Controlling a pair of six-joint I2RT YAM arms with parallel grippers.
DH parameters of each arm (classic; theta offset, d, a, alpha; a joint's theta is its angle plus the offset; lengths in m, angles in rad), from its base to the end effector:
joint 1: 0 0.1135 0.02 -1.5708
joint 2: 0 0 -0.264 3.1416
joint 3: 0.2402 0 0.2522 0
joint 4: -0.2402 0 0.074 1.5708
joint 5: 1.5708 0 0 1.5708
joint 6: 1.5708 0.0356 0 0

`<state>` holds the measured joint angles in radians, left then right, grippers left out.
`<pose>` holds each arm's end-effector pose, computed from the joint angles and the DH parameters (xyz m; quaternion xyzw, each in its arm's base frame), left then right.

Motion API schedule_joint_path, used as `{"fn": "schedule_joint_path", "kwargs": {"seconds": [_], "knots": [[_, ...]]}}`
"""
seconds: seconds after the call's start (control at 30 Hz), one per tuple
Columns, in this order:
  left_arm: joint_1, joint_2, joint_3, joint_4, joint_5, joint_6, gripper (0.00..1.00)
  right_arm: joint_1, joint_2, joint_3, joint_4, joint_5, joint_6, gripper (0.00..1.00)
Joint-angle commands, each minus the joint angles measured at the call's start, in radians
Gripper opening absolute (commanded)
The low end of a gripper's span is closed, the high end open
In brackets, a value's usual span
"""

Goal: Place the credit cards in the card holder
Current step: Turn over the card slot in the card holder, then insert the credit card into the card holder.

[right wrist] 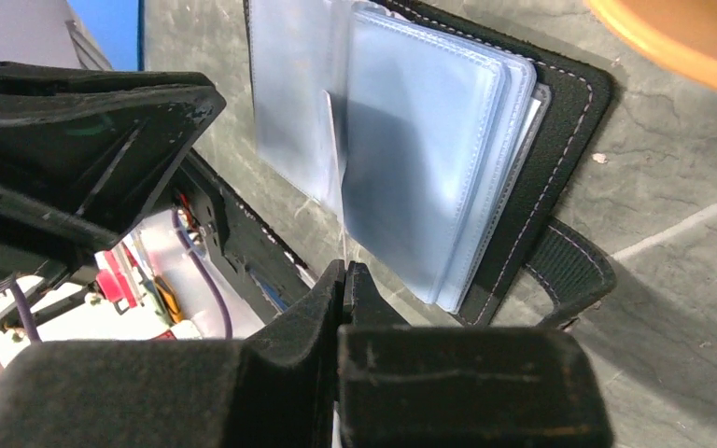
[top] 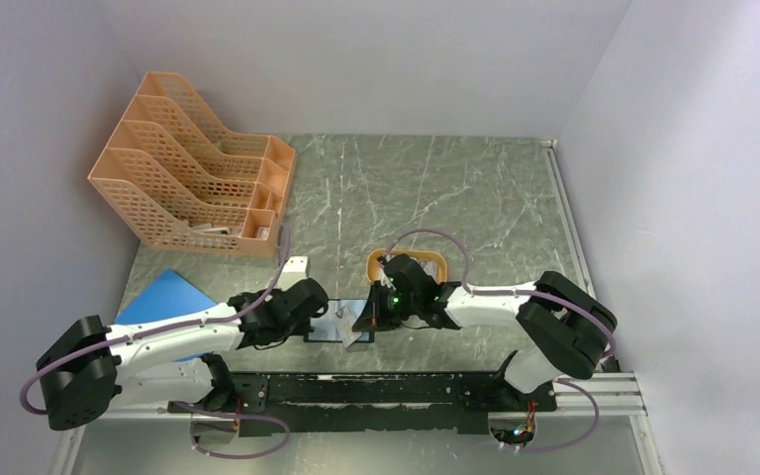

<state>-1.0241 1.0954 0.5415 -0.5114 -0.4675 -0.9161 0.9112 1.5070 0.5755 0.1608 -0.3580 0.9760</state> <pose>0.1126 -0.1542 0.1779 -0.0070 0.9437 -0.0739 0.3225 0.1583 0.2245 0.1414 -0.0399 0.9081 0.4065 0.0921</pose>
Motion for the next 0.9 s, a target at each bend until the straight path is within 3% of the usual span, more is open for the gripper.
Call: {"fn": "schedule_joint_path", "kwargs": {"seconds": [0.0, 0.3, 0.87], "knots": [[0.027, -0.018, -0.050, 0.003, 0.010, -0.042, 0.18, 0.003, -0.004, -0.041, 0.095, 0.044, 0.053, 0.00], [0.076, -0.049, -0.140, 0.071, 0.111, -0.049, 0.17, 0.008, 0.042, -0.091, 0.233, 0.046, 0.125, 0.00], [0.076, -0.092, -0.248, 0.176, 0.225, -0.061, 0.14, 0.062, 0.068, -0.115, 0.300, 0.205, 0.180, 0.00]]}}
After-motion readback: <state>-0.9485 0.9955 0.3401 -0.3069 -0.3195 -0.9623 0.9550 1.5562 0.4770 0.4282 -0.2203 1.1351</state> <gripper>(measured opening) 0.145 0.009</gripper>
